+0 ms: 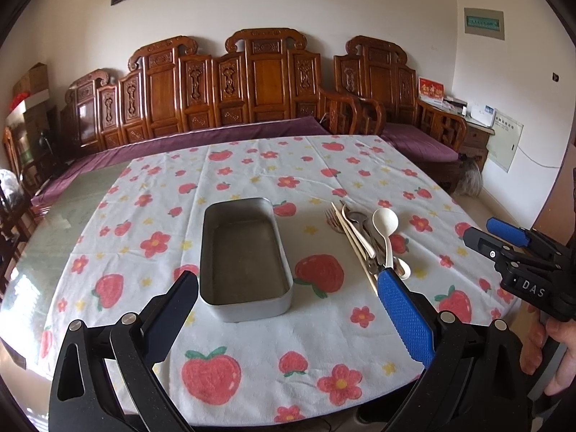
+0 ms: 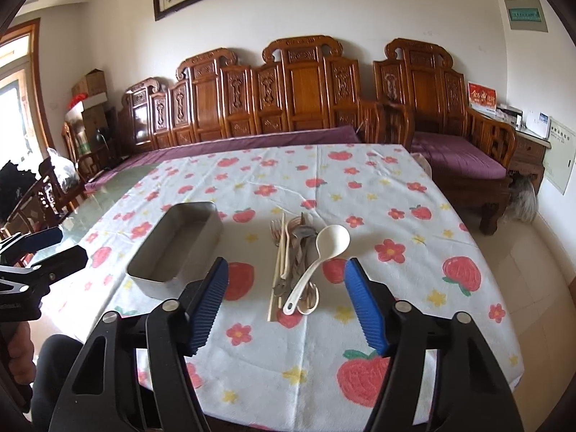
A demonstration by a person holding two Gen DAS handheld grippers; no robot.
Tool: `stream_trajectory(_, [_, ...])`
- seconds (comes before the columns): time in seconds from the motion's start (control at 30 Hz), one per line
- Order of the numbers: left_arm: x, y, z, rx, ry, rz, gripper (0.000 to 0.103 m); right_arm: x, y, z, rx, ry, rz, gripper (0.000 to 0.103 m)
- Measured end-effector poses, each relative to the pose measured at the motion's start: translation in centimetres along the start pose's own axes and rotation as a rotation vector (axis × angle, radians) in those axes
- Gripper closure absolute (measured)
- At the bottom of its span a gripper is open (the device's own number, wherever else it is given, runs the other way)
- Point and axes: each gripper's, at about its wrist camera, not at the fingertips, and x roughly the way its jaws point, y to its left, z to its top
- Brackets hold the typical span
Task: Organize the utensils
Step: 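Move both tools down toward the utensil pile beside the metal tray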
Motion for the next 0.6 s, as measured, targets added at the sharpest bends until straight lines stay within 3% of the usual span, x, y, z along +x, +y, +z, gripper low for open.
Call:
stream_trajectory(0.2, [2.7,0.0,0.3,0.017,0.025,-0.011,0.006,3.6,-0.8,-0.2,-0.017,0.056,-0.013,0.054])
stream_trajectory(0.33, [4.0,0.0,0.5,0.009,0.037,-0.024,0.006,7.2,-2.0,-1.1,-0.025,0.138,-0.016,0.064])
stream_trajectory(0.6, [7.6,-0.9,0.5,0.015,0.088,-0.074,0.007,11.7,-3.7,-1.8,0.008,0.227,0.004,0.065])
